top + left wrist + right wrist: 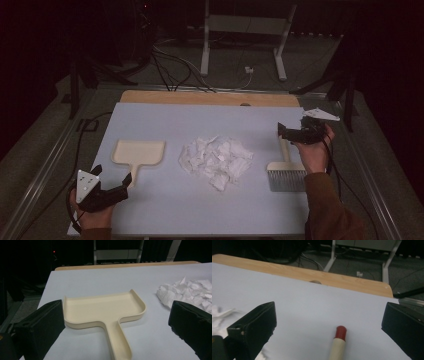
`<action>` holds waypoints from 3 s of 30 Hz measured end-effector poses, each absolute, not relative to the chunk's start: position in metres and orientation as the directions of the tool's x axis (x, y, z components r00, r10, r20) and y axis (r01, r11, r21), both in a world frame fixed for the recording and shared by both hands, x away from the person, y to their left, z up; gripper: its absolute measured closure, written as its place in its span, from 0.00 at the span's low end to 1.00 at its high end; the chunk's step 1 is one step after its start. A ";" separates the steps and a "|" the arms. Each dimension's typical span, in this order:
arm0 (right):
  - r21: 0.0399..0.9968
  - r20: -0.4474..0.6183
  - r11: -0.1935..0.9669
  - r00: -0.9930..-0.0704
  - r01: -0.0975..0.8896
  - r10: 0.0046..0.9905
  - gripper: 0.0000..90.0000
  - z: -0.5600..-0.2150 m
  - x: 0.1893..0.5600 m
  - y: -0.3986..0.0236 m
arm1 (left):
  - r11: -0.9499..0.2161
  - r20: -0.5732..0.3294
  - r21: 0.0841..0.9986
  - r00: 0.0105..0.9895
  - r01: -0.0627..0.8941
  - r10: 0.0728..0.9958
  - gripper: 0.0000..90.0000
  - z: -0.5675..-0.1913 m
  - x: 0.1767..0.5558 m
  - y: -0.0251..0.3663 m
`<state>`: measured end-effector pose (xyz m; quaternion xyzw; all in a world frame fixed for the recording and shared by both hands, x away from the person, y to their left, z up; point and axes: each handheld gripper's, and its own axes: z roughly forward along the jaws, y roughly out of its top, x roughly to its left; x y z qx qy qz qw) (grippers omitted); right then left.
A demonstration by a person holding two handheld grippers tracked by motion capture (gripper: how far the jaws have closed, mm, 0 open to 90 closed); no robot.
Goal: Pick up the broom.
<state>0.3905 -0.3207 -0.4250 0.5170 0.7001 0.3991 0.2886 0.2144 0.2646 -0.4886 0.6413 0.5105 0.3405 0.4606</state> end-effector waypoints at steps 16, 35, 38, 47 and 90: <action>0.790 0.042 0.101 -0.217 0.605 0.975 0.02 -0.454 0.429 -0.328 | -0.058 -0.033 0.936 0.250 0.347 0.968 0.02 -0.489 0.215 0.265; 0.615 0.046 0.098 -0.160 0.782 0.986 0.46 -0.495 0.457 -0.326 | -0.054 -0.042 0.933 0.256 0.355 0.966 0.02 -0.491 0.215 0.265; 0.607 0.020 0.107 -0.150 0.788 0.988 0.52 -0.498 0.458 -0.325 | -0.053 -0.044 0.933 0.256 0.357 0.966 0.02 -0.491 0.215 0.265; 0.555 -0.015 0.109 -0.120 0.825 0.993 0.73 -0.510 0.462 -0.316 | -0.057 -0.041 0.932 0.260 0.359 0.965 0.02 -0.491 0.214 0.265; 0.799 -0.018 0.121 -0.178 0.589 0.984 0.76 -0.430 0.397 -0.312 | -0.057 -0.037 0.929 0.246 0.365 0.968 0.02 -0.491 0.214 0.266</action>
